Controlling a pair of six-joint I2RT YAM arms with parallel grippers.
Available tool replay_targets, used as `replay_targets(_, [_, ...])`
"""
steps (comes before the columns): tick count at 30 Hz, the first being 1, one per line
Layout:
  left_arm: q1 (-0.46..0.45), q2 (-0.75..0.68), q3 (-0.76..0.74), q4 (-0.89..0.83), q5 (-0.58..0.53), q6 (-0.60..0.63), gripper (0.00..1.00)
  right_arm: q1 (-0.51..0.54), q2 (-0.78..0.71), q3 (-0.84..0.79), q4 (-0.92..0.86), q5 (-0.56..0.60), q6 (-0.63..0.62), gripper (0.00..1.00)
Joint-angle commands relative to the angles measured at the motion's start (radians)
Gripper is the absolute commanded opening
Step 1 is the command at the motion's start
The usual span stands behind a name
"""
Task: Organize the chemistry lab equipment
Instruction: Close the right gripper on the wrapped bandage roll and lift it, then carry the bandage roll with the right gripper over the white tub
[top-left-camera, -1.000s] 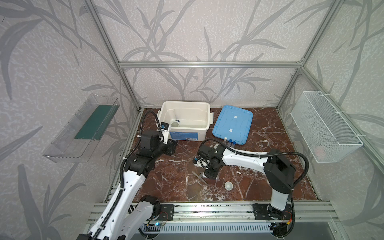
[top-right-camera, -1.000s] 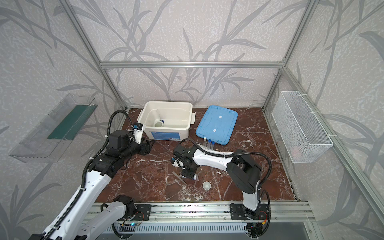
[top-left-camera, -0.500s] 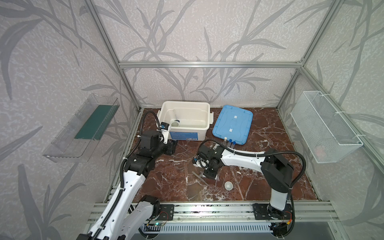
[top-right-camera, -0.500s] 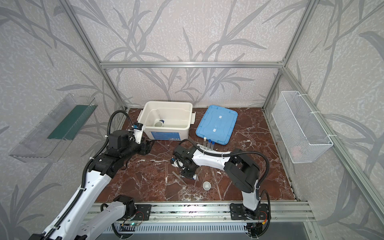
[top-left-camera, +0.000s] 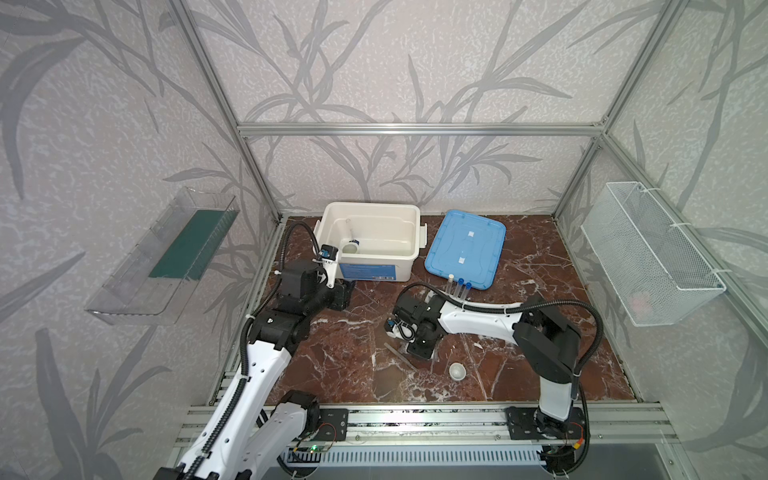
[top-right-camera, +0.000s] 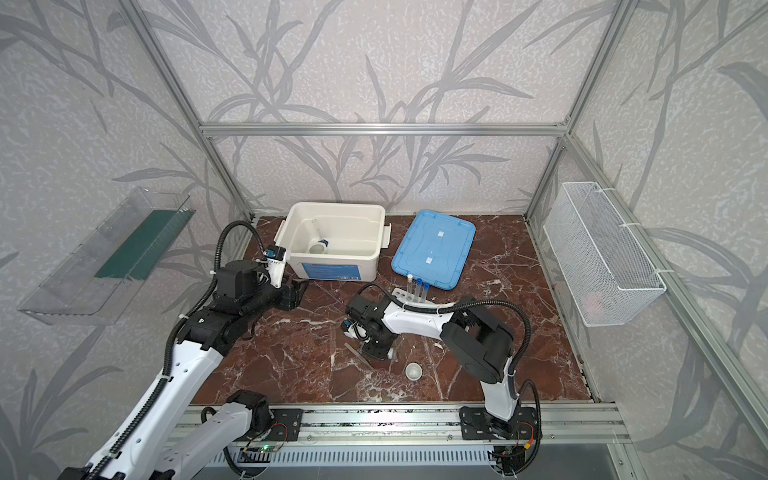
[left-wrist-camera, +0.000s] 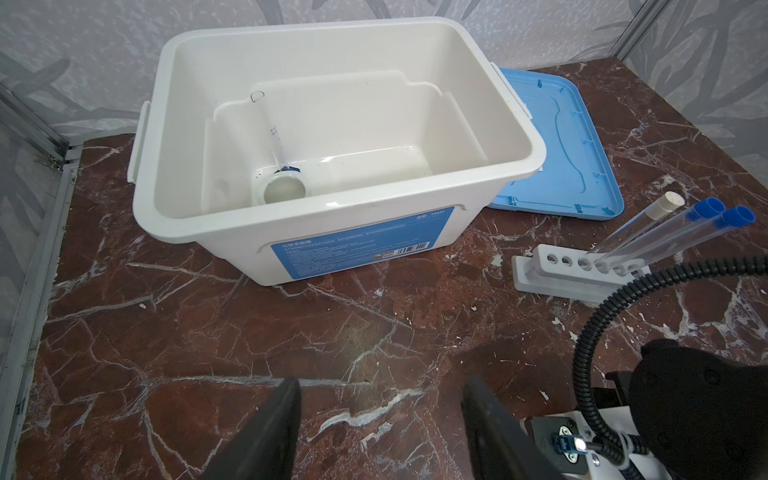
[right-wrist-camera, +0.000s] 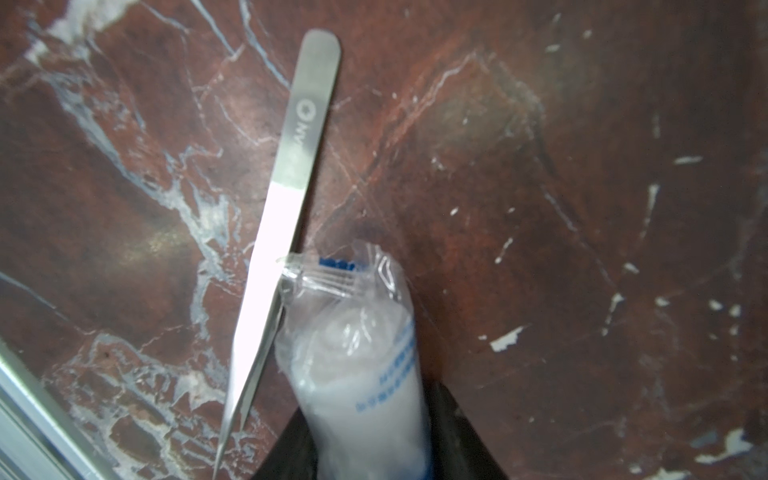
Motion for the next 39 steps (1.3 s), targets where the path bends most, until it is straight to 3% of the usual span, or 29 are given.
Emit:
replay_targets(1, [0.004,-0.001,-0.010,0.015,-0.005,0.002,0.63,0.005,0.010,-0.007,-0.002,-0.003,0.010,0.37])
replay_targets(10, [0.003,-0.005,-0.010,0.014,-0.004,0.002,0.63,0.005,-0.005,0.005,-0.013,0.000,0.028,0.29])
replay_targets(26, [0.004,-0.016,-0.009,0.018,0.002,-0.001,0.63,-0.014,-0.130,0.081,-0.079,-0.004,0.078,0.29])
replay_targets(39, [0.005,-0.039,-0.009,0.019,0.000,-0.007,0.63,-0.066,-0.244,0.346,-0.160,0.079,0.204,0.30])
